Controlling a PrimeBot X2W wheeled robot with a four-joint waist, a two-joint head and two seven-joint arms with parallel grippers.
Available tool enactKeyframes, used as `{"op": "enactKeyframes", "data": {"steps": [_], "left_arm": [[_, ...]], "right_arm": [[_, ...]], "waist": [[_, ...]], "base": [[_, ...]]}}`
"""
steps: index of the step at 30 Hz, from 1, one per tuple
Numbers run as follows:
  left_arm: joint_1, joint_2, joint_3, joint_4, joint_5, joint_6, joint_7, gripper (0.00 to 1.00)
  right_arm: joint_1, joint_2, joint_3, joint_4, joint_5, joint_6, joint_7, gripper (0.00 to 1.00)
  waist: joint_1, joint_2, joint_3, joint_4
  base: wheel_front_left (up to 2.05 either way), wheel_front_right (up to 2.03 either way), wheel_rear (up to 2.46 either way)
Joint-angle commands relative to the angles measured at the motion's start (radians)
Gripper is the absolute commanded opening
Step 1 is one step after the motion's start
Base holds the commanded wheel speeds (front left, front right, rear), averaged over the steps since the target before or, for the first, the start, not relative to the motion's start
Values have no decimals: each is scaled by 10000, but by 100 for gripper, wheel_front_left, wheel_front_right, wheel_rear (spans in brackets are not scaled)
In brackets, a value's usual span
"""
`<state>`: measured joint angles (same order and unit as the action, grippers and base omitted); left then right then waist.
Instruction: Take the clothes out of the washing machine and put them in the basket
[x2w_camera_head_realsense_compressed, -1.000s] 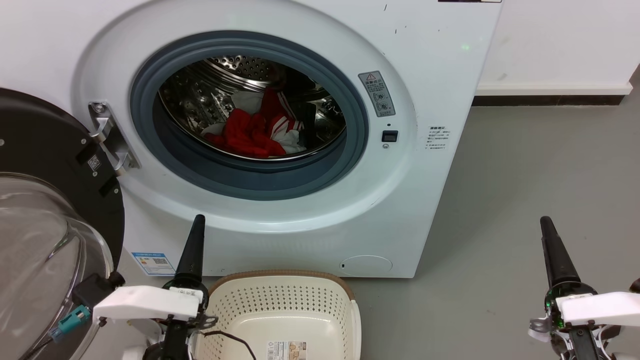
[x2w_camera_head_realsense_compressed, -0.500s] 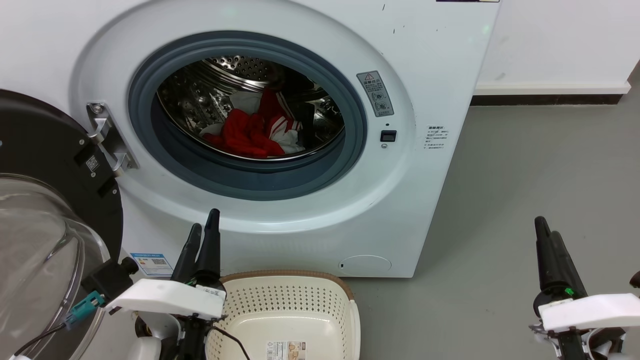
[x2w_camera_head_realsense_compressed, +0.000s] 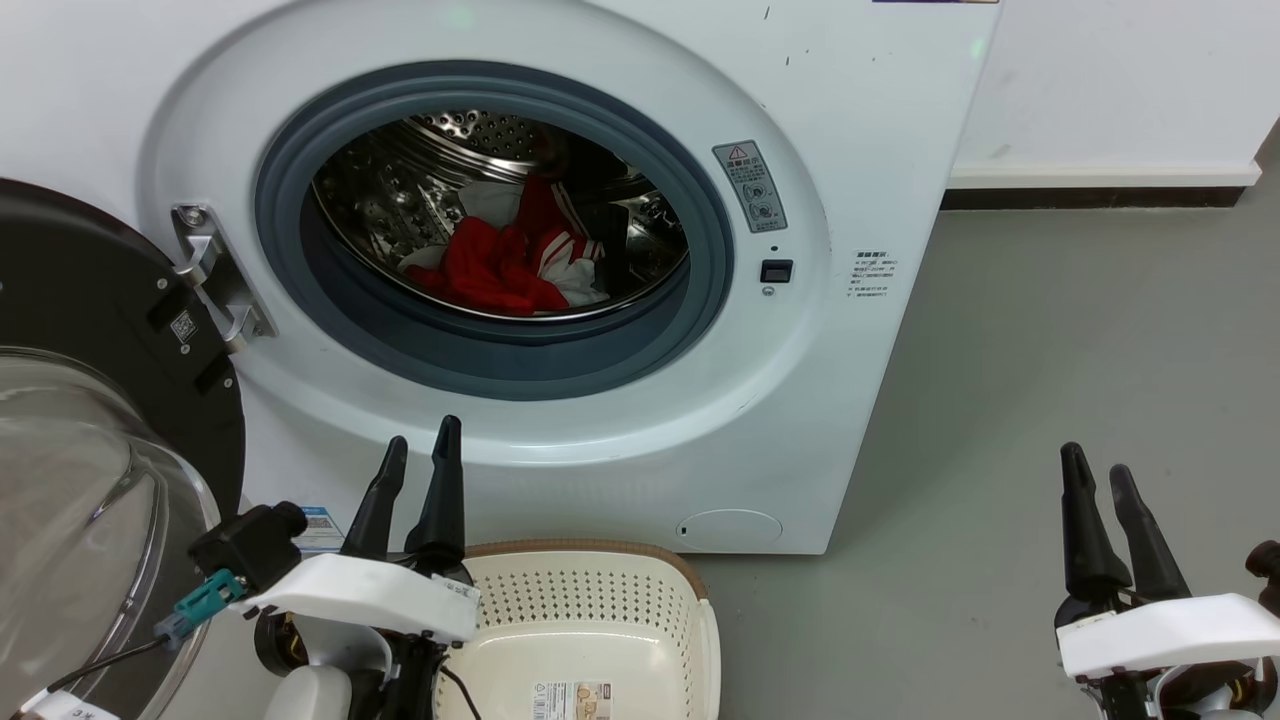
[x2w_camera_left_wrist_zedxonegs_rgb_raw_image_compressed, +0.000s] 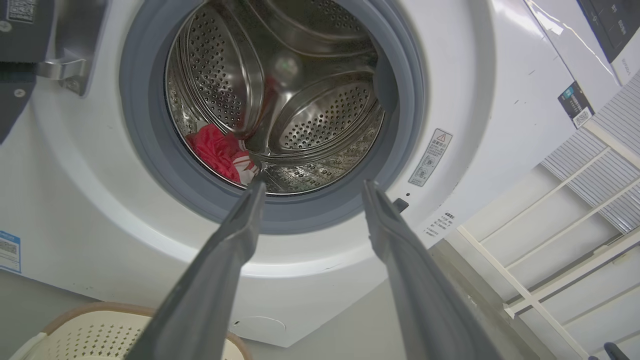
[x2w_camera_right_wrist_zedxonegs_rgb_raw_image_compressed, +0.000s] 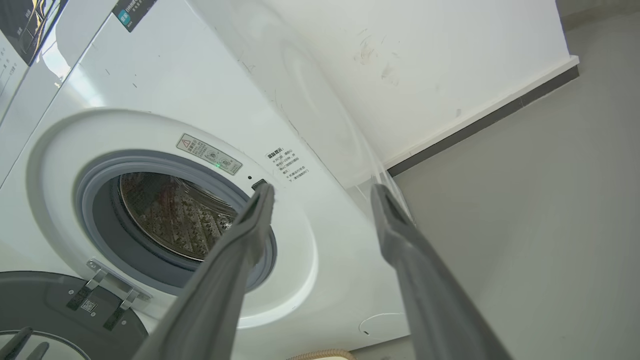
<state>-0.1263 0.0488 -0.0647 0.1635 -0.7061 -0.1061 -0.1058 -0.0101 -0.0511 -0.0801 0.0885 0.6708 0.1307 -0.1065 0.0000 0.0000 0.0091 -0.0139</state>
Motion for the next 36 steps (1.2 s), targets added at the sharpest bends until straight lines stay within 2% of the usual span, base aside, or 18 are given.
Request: {"op": "enactKeyframes", "data": {"steps": [1,20,36], "left_arm": [[-229,22,-64,-82,287,-2,-87,100],[-207,23,-297,221,2822,154,-656,100],[-245,59,-417,343,4439,287,-1030,100]], "right_arm": [[26,1,12,-129,-314,0,-85,100],[255,6,-109,32,-3296,0,-558,100],[292,9,-140,153,-4921,0,-761,100]], "waist": [[0,0,-5,3],[0,0,-56,26],[0,0,-57,48]], "base": [[0,0,0],[0,0,0],[0,0,0]]}}
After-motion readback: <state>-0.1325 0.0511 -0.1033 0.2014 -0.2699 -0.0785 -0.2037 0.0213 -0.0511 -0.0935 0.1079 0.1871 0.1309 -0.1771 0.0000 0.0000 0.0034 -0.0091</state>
